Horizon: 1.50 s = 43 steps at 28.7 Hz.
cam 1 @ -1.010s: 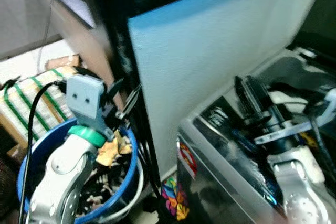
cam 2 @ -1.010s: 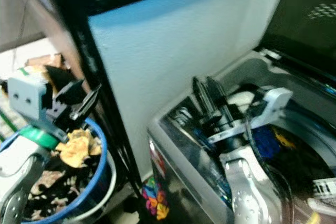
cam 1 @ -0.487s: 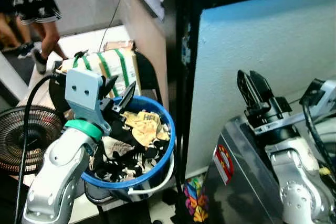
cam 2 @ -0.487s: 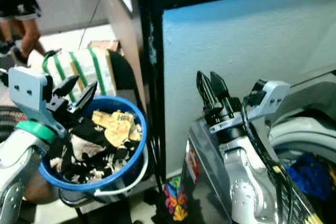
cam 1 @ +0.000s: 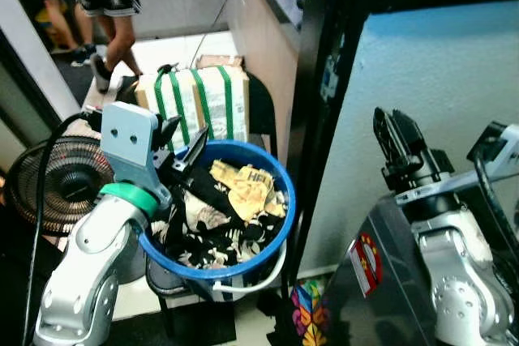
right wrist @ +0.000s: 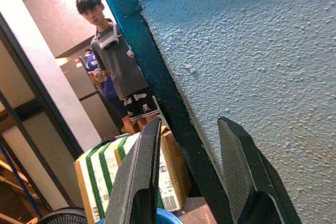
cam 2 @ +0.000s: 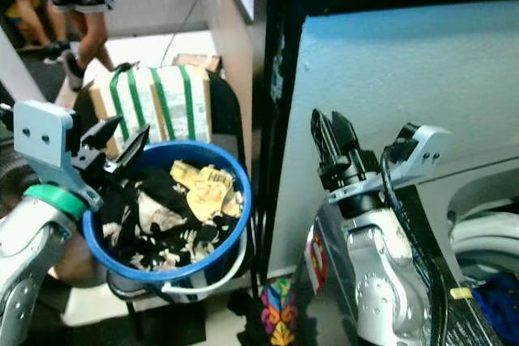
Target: Clothes washing
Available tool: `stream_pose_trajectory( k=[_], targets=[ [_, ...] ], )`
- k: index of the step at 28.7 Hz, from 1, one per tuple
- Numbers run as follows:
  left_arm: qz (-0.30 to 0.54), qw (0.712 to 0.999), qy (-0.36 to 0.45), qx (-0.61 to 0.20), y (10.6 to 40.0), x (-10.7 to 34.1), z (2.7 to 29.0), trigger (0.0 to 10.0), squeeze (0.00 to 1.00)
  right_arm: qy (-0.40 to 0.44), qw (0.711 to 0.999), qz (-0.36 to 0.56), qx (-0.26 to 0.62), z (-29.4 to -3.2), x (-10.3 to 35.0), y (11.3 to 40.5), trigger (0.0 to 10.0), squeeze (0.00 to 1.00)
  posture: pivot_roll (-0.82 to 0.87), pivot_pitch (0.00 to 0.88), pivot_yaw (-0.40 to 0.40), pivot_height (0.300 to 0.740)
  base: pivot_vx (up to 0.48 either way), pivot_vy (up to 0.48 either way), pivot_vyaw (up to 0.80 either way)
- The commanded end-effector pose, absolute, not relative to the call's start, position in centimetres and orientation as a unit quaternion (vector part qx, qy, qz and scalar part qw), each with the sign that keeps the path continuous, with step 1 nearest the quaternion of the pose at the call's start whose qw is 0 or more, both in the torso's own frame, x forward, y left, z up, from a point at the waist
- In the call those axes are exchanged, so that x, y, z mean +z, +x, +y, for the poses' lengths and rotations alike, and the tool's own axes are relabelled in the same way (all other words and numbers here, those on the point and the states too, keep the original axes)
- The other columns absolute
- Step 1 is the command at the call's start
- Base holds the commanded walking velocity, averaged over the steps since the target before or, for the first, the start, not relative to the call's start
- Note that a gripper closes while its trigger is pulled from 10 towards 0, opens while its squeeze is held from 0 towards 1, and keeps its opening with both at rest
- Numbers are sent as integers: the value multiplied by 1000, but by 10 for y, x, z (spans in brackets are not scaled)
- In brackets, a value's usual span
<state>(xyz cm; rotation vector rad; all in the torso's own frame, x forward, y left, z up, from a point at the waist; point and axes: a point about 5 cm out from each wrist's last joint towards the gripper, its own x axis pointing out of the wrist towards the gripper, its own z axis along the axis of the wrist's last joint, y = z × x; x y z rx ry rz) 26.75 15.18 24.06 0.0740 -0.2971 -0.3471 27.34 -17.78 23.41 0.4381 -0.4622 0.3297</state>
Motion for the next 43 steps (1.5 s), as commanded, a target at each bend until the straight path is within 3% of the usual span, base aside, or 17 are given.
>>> stream_pose_trajectory(
  k=[1, 16, 24, 34, 38, 43],
  targets=[
    [-143, 975, 34, -169, 265, 240, 154, 10000, 0, 221, 934, -223, 170, -174, 232, 274, 10000, 0, 97, 0, 88, 740, 0, 480, 0],
    [-140, 975, 34, -169, 264, 239, 154, 10000, 0, 219, 934, -220, 177, -172, 231, 273, 10000, 0, 96, 0, 88, 740, 0, 480, 0],
    [-135, 981, 39, -137, 265, 239, 165, 10000, 0, 217, 933, -219, 184, -168, 231, 273, 10000, 0, 100, 0, 88, 740, 0, -318, 0],
    [-143, 980, 22, -133, 265, 239, 165, 10000, 0, 223, 930, -214, 200, -164, 228, 273, 10000, 0, 101, 0, 85, 740, 0, 0, 0],
    [-118, 981, 24, -155, 267, 226, 162, 10000, 0, 151, 941, -149, 266, -150, 210, 278, 10000, 0, 94, 0, 88, 740, 0, 0, 0],
    [-89, 984, 14, -153, 271, 209, 163, 10000, 0, 149, 947, -109, 263, -145, 193, 289, 10000, 0, 90, 0, 87, 740, 0, 0, 0]
  ],
)
